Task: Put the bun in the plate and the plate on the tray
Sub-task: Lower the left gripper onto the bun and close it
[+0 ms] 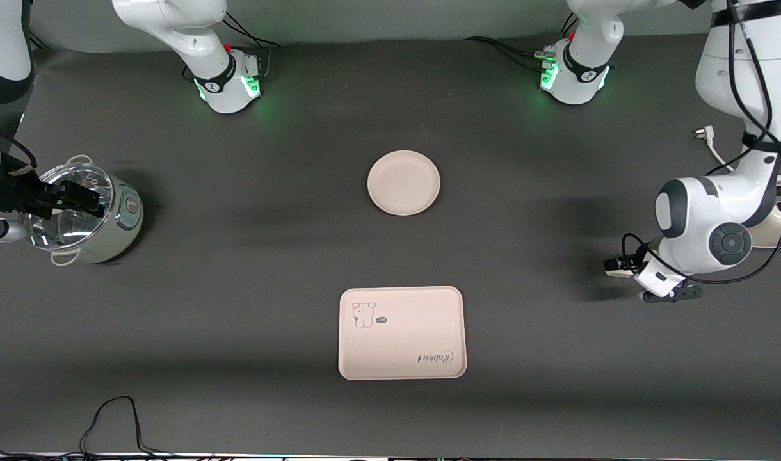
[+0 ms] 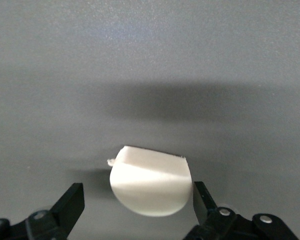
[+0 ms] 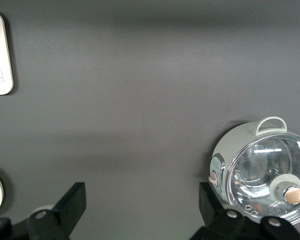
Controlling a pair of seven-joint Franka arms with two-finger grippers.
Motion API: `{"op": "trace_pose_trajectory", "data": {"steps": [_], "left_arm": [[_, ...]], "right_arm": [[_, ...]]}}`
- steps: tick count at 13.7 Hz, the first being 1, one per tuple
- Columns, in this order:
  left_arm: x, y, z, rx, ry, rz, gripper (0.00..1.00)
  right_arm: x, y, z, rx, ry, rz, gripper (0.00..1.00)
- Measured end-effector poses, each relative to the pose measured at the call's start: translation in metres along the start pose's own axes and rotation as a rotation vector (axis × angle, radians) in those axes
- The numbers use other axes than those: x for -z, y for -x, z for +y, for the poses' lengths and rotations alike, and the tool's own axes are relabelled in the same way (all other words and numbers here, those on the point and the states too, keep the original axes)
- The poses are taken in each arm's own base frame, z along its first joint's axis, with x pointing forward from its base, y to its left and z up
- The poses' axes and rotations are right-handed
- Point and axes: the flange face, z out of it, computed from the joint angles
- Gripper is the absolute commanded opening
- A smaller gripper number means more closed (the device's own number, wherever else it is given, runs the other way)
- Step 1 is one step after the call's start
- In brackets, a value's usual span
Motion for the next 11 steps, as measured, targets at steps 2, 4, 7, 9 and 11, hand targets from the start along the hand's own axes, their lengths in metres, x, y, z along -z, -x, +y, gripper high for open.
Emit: {"op": "trace_pose_trajectory", "data": {"steps": [2,4,7,9,11], "left_arm": [[-0.005,-0.004,0.001,0.04,0.001,-0.003,0.93],[-0.008,-0.006,0.004,0.07,0.002,-0.006,0.87],[-0.012,-0.006,0.005,0.08,0.002,-0.012,0.63],[-0.013,-0.005,0.005,0.082,0.002,-0.017,0.62],[-0.013,-0.005,0.005,0.082,0.001,-0.025,0.6]], "right_arm": [[0.0,0.0,0.0,0.0,0.0,0.0,1.0],[0.0,0.0,0.0,0.0,0.0,0.001,1.0],[0.001,0.0,0.0,0.0,0.0,0.001,1.0],[0.001,0.0,0.0,0.0,0.0,0.001,1.0],[0.001,0.0,0.0,0.0,0.0,0.002,1.0]]}}
